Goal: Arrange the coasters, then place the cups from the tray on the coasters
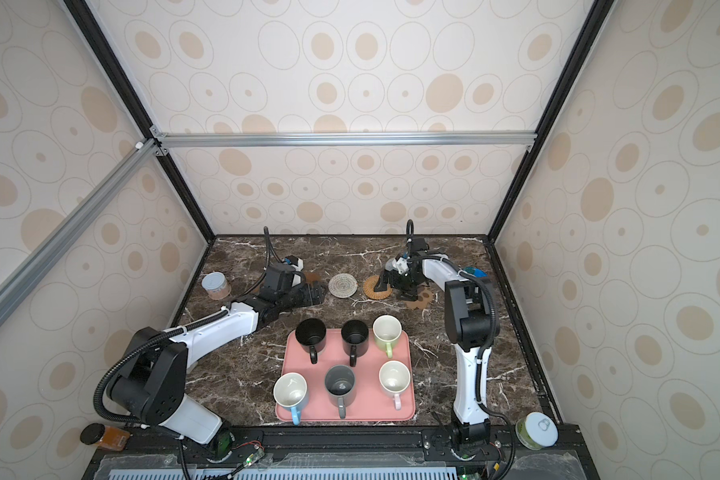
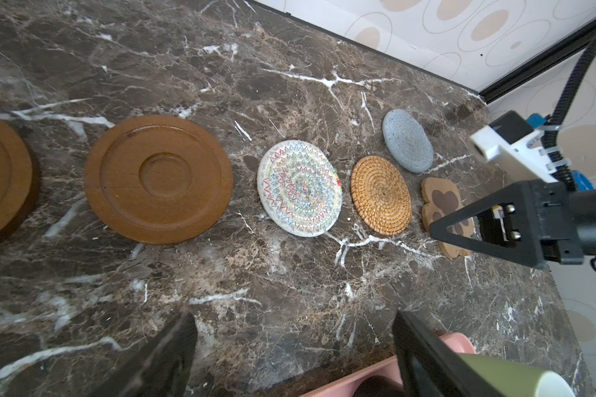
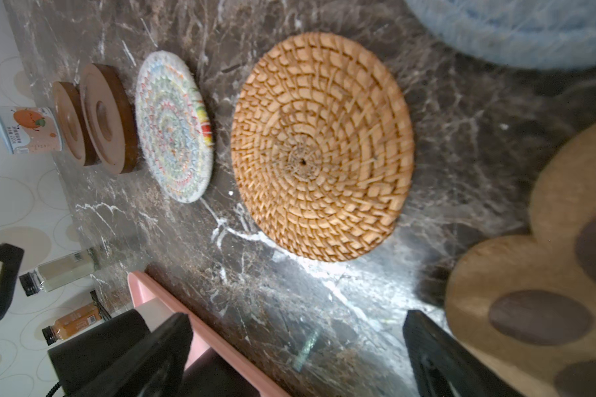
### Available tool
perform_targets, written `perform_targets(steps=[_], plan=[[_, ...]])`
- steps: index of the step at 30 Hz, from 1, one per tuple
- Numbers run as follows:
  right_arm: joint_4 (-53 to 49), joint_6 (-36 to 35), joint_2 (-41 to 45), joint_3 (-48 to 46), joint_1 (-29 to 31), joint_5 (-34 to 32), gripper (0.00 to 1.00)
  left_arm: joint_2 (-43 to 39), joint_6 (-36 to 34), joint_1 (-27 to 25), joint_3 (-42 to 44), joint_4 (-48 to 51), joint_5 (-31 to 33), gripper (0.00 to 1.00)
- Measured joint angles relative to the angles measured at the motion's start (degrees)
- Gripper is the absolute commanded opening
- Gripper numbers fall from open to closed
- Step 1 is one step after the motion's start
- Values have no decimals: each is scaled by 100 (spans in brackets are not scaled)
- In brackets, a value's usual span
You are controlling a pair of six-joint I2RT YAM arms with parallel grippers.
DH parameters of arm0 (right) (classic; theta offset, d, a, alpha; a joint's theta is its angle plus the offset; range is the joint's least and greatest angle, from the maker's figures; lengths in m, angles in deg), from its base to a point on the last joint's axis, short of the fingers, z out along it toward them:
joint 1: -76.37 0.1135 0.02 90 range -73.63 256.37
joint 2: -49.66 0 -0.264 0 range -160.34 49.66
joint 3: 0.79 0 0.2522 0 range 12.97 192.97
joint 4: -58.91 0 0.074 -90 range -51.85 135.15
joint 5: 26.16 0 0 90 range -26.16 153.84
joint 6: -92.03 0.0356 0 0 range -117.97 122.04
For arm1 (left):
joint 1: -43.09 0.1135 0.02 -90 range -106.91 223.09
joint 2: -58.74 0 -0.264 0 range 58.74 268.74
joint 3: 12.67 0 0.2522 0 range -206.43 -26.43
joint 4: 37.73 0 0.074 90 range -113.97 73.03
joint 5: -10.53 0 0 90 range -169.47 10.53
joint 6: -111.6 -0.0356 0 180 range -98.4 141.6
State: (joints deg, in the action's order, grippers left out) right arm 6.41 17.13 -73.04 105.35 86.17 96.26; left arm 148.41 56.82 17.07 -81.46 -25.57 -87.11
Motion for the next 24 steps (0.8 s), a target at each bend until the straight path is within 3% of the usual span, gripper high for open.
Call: perform_targets(steps=[24], plan=[[-140,-278,-184,297,-590,-647,100,-245,103,0,59,-7,11,91]])
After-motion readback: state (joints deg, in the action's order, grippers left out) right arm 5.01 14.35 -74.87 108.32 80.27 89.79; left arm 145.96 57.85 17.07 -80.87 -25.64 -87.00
